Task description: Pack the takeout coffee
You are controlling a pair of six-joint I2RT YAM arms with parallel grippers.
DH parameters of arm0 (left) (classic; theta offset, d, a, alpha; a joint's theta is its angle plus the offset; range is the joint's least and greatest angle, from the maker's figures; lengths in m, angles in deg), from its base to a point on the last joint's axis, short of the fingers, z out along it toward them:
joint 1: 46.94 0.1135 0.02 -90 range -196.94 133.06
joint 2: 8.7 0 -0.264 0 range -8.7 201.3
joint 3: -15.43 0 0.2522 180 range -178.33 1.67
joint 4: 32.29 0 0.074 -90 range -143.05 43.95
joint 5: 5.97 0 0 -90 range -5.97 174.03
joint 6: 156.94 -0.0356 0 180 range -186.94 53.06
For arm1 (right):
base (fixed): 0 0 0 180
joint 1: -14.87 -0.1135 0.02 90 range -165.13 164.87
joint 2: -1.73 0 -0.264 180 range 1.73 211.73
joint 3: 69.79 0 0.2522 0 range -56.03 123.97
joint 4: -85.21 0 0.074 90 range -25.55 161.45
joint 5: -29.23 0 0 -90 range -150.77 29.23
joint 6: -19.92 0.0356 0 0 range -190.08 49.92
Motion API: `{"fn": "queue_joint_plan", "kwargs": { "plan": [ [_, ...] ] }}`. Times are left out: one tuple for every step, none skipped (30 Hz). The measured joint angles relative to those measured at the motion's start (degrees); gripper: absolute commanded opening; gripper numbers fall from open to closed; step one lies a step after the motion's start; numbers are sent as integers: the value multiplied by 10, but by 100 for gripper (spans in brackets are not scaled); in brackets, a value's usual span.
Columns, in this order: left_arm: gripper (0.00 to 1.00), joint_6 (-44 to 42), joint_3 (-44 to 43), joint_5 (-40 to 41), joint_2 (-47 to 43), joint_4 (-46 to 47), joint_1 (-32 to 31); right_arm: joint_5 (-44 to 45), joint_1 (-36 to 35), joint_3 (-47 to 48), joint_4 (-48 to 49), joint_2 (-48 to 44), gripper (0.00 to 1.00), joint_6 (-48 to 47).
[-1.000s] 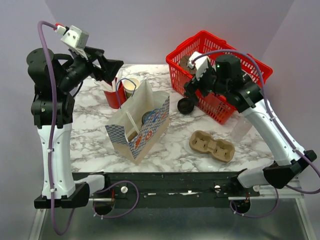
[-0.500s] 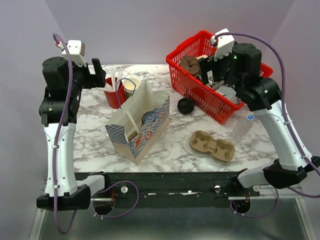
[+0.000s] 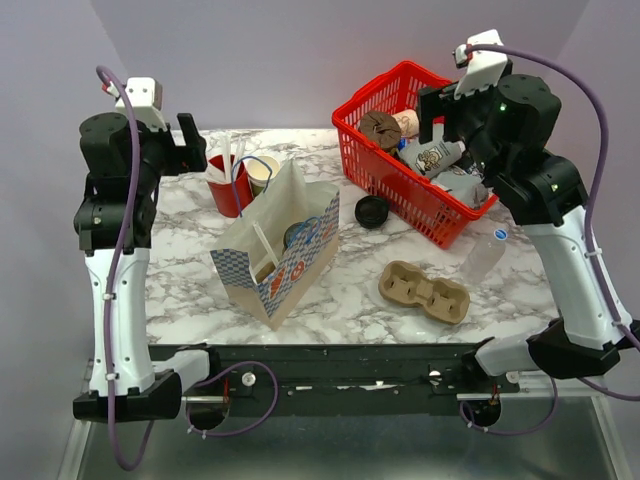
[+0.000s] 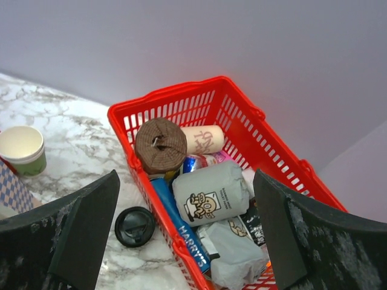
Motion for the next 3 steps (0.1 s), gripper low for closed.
{"fn": "queue_joint_plan", "kwargs": {
  "plan": [
    [99, 0, -7, 1, 0, 2, 0, 4, 0, 6, 3, 0, 100, -2],
    [99, 0, -13, 2, 0, 3, 1, 7, 0, 12, 8, 0, 100, -4],
    [99, 0, -21, 4, -1, 5, 1, 8, 0, 18, 13, 0, 100, -6]
  ]
}}
